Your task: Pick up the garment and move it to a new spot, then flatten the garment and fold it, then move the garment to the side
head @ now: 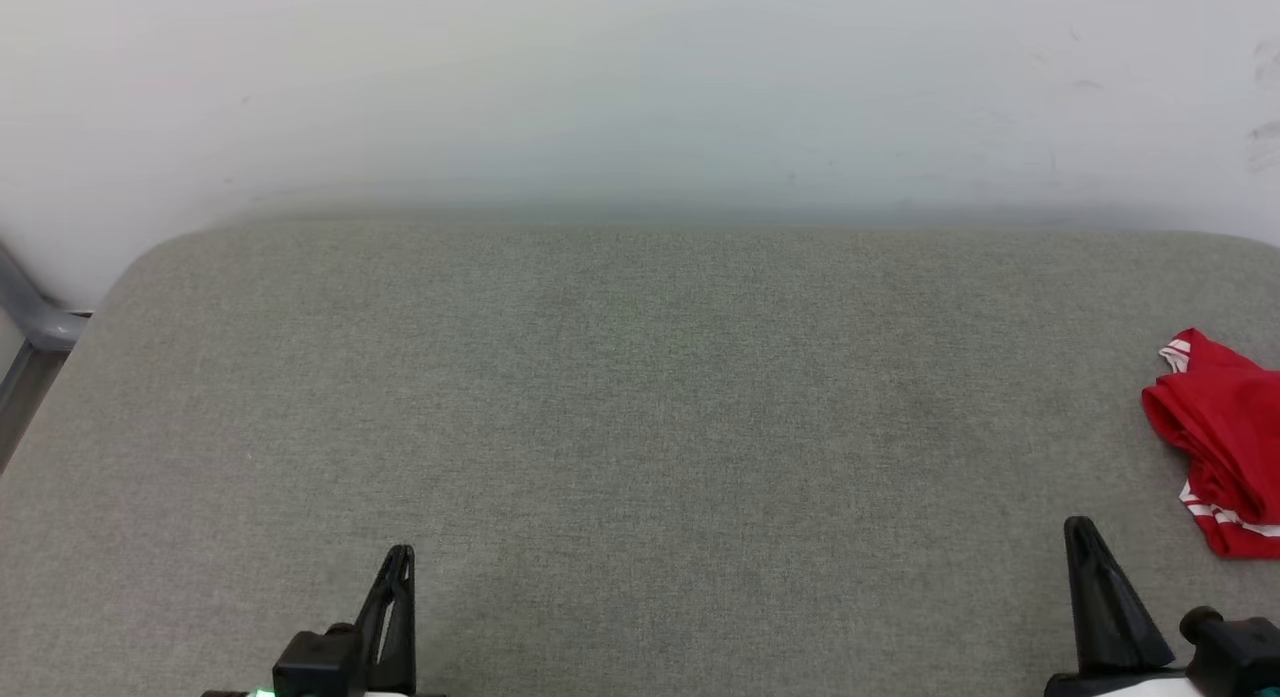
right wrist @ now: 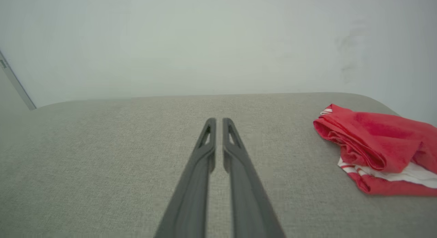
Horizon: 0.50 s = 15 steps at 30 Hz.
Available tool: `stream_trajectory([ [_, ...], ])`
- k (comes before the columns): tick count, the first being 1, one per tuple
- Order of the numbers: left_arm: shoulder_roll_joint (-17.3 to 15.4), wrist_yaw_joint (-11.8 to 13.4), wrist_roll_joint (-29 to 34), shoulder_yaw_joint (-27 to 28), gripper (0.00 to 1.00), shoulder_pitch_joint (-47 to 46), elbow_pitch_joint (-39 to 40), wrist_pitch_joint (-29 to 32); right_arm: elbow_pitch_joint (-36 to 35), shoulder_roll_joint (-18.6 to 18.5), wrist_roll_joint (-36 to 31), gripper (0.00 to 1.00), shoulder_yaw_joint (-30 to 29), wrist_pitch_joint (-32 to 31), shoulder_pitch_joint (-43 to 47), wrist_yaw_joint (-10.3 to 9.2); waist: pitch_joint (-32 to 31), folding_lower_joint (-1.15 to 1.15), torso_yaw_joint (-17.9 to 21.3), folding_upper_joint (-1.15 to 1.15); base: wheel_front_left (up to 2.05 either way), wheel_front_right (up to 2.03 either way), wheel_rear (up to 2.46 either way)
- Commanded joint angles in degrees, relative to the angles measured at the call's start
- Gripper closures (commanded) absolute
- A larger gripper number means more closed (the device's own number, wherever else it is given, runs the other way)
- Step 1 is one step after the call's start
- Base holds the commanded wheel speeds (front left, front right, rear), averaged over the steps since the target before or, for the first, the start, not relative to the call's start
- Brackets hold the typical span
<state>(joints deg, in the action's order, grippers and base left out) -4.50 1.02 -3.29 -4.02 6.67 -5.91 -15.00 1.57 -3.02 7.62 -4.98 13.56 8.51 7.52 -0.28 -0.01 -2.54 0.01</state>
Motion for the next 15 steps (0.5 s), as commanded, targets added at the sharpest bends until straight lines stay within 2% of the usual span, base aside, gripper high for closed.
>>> stream_trajectory([
  [1, 0.0, -0.1, -1.2, 0.1, 1.00, -0.2, 0.0, 0.2, -0.1, 0.0, 1.2, 1.00, 0.1, -0.1, -0.1, 0.00, 0.0, 0.00, 0.0, -0.01, 0.00, 0.00, 0.00],
  [15, 0.3, -1.7, -17.8, 2.1, 1.00, -2.7, -1.5, 4.2, 2.2, -0.6, 17.5, 1.00, 0.5, -3.3, -3.0, -0.01, 0.1, 0.00, 0.3, -0.01, 0.00, 0.00, 0.00],
])
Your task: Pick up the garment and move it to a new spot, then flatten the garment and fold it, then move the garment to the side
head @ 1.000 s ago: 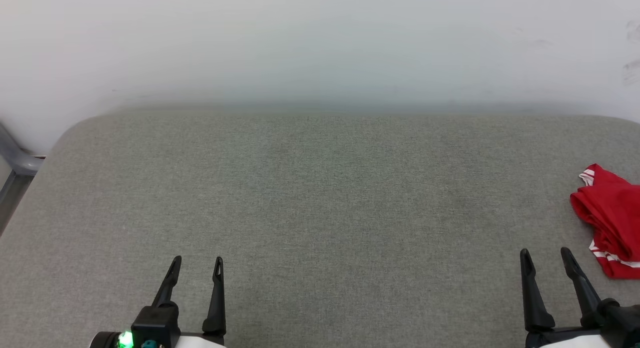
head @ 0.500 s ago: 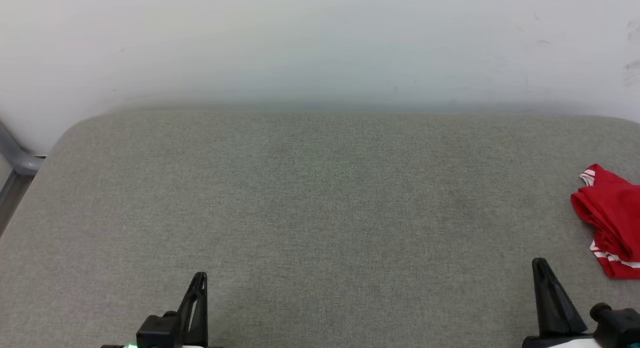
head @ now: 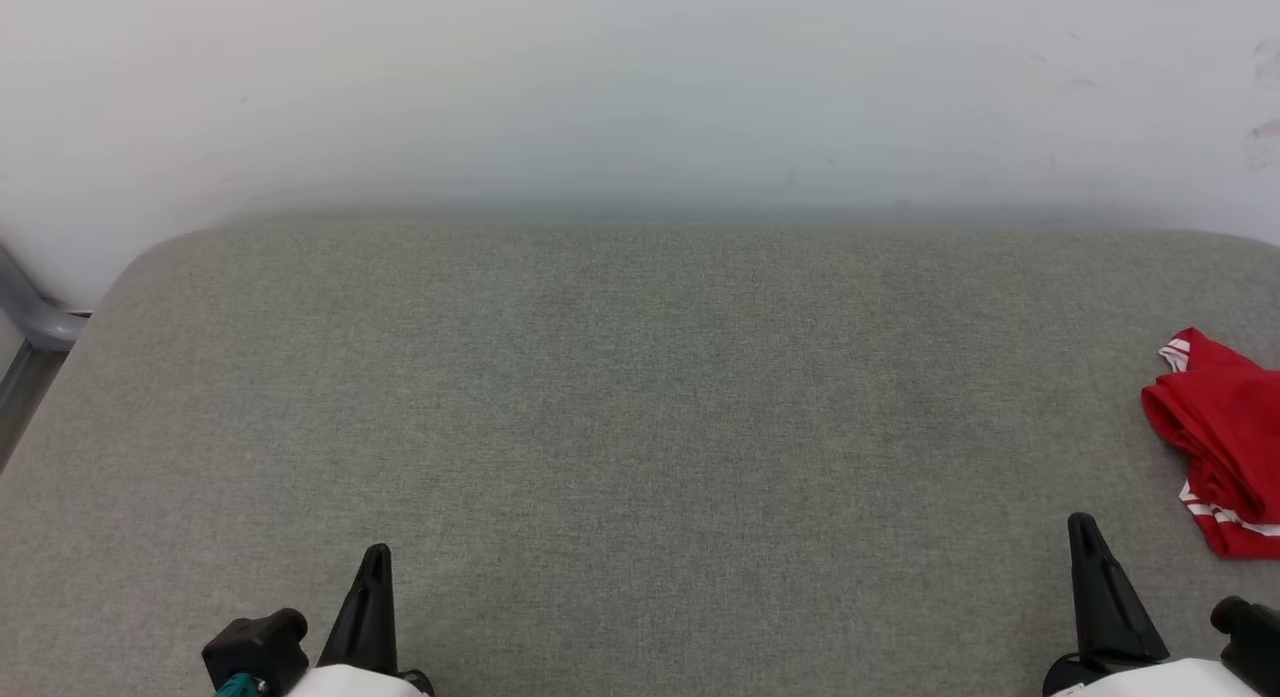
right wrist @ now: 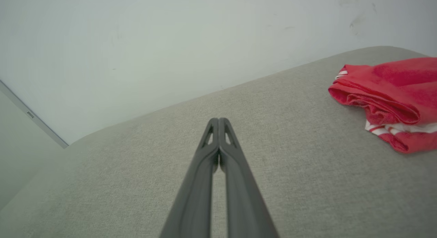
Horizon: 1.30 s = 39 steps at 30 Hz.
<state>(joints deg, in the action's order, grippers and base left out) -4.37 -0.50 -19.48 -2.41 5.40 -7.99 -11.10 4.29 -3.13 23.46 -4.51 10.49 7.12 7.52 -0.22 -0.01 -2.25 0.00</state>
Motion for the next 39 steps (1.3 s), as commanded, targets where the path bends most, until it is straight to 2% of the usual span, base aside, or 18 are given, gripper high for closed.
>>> stream_trajectory([
  [1, 0.2, -0.3, -2.6, 0.6, 1.00, -1.6, 0.5, 0.5, -0.4, -0.5, 2.7, 1.00, 0.1, -0.5, -1.7, -0.01, 0.0, 0.00, 0.0, 0.00, 0.00, 0.00, 0.00],
  [20, 0.4, -2.1, -20.8, 2.7, 1.00, -4.4, -1.2, 4.9, 2.1, -0.9, 20.4, 1.00, 0.3, -4.1, -4.8, -0.02, 0.1, 0.00, 0.4, 0.00, 0.00, 0.00, 0.00],
  [39, 0.7, -3.5, -35.6, 4.5, 1.00, -6.6, -2.5, 8.5, 4.3, -1.0, 34.7, 1.00, 0.2, -7.4, -7.4, -0.02, 0.1, 0.01, 0.8, 0.00, 0.00, 0.00, 0.00],
])
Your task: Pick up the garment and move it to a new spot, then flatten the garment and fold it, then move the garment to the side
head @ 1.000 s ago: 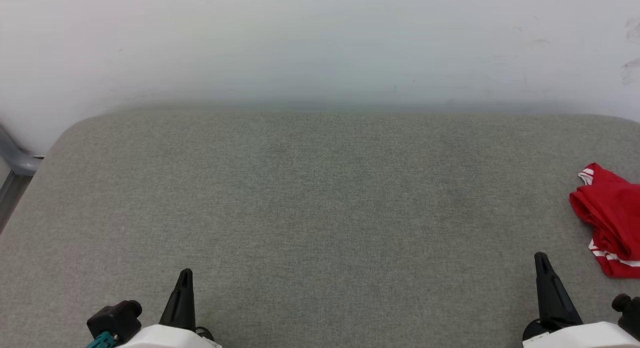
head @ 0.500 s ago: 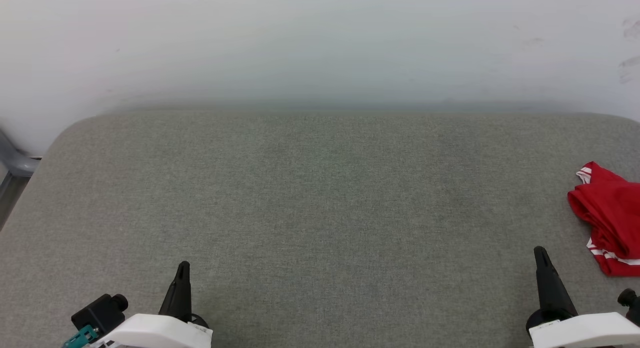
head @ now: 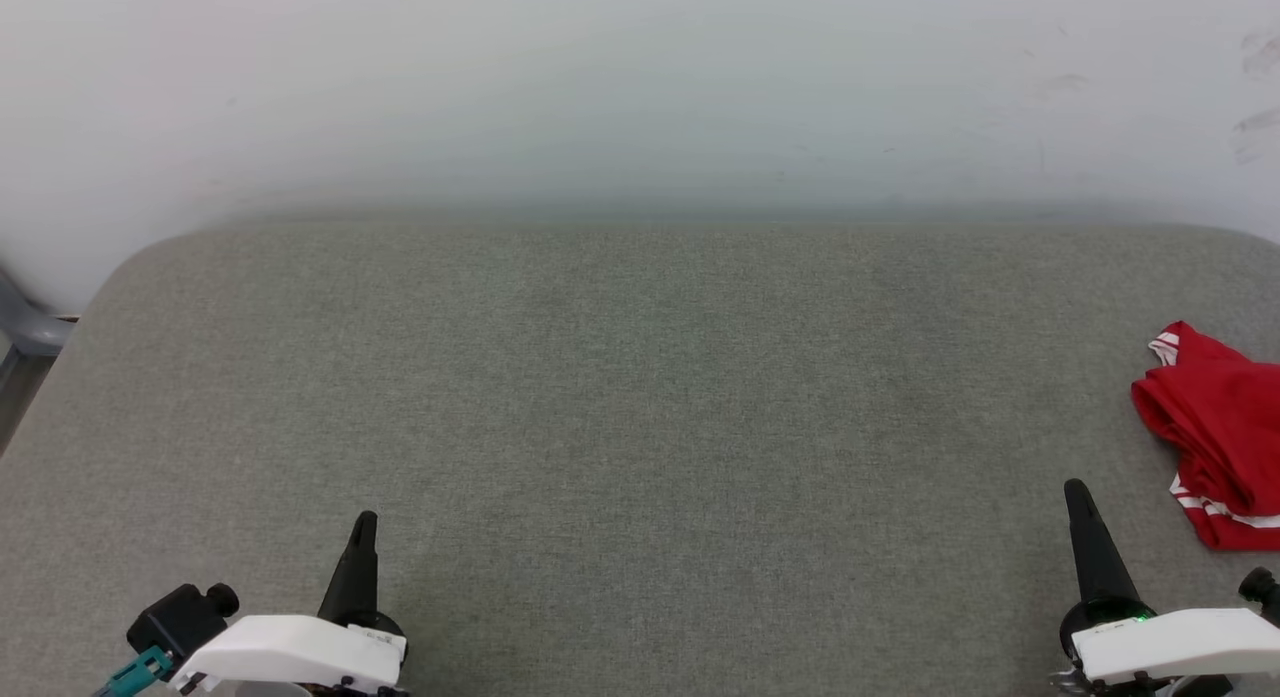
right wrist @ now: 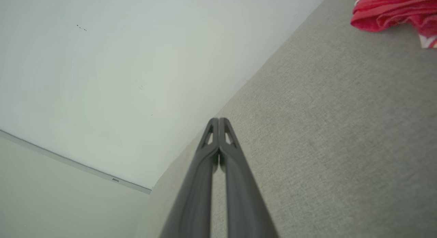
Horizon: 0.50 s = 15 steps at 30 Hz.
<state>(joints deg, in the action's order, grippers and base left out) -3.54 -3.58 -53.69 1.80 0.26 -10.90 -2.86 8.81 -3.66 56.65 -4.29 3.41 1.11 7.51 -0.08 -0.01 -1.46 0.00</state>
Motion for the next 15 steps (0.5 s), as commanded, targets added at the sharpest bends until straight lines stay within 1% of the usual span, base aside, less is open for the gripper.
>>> stream_trajectory([
  [1, -0.1, -0.5, -2.1, 0.3, 1.00, -1.5, 0.3, 0.5, -0.2, -0.5, 2.1, 1.00, -0.1, -0.5, -1.5, -0.01, 0.0, 0.01, 0.0, 0.00, 0.00, 0.00, 0.00],
  [15, 0.0, -1.4, -10.7, 1.4, 1.00, -2.8, -0.5, 2.6, 1.1, -0.5, 10.3, 1.00, -0.2, -2.5, -3.0, -0.02, 0.1, 0.01, 0.3, 0.00, 0.00, 0.00, 0.00],
])
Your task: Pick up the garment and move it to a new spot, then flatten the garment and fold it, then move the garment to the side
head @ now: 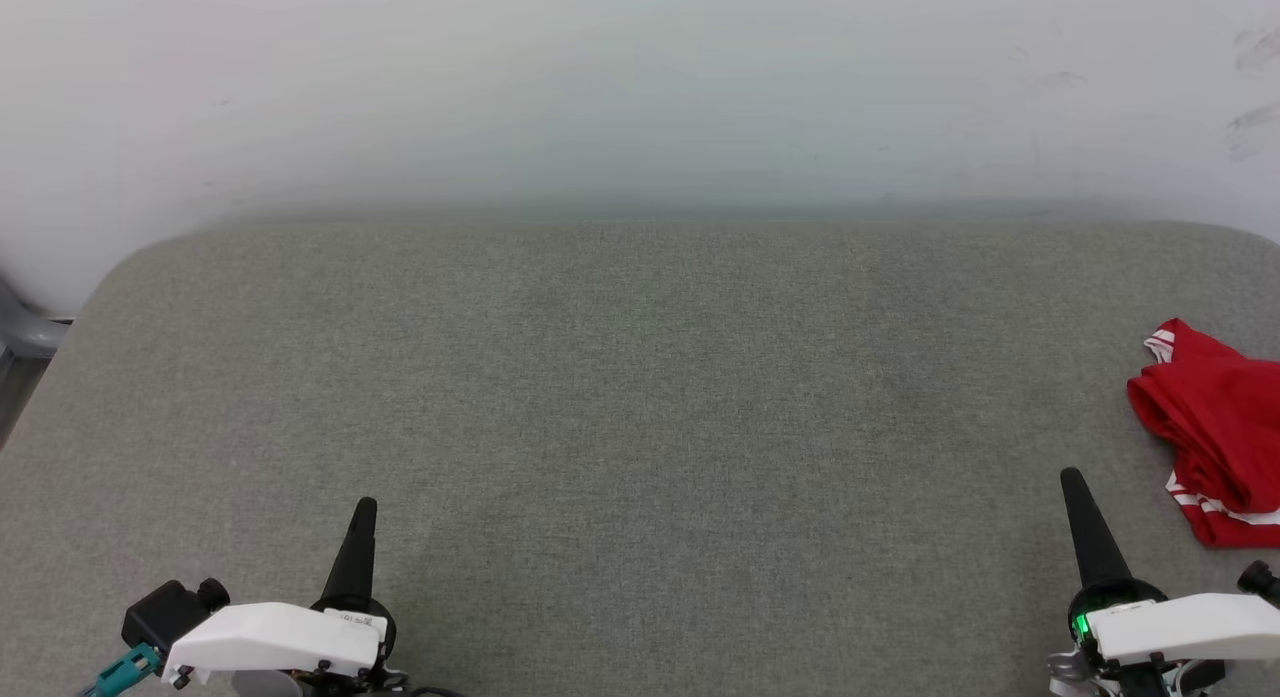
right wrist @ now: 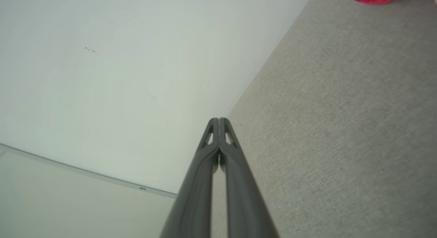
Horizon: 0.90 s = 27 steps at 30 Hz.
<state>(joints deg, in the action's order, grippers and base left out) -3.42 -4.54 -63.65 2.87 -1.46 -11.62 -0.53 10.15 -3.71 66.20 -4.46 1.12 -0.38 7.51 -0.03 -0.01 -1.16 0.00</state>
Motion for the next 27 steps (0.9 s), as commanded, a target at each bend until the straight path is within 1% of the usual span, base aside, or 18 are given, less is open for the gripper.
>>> stream_trajectory([
  [1, -0.1, -0.5, -1.4, 0.4, 1.00, -1.2, 0.1, 0.4, -0.2, -0.5, 1.4, 1.00, -0.1, -0.2, -1.6, -0.02, 0.0, 0.00, 0.0, 0.00, 0.00, 0.00, 0.00],
  [27, 0.2, -1.9, -16.2, 2.2, 1.00, -3.4, -1.3, 4.0, 2.1, -0.3, 15.4, 1.00, -0.5, -3.8, -4.0, -0.02, 0.1, 0.00, 0.6, 0.00, 0.00, 0.00, 0.00],
])
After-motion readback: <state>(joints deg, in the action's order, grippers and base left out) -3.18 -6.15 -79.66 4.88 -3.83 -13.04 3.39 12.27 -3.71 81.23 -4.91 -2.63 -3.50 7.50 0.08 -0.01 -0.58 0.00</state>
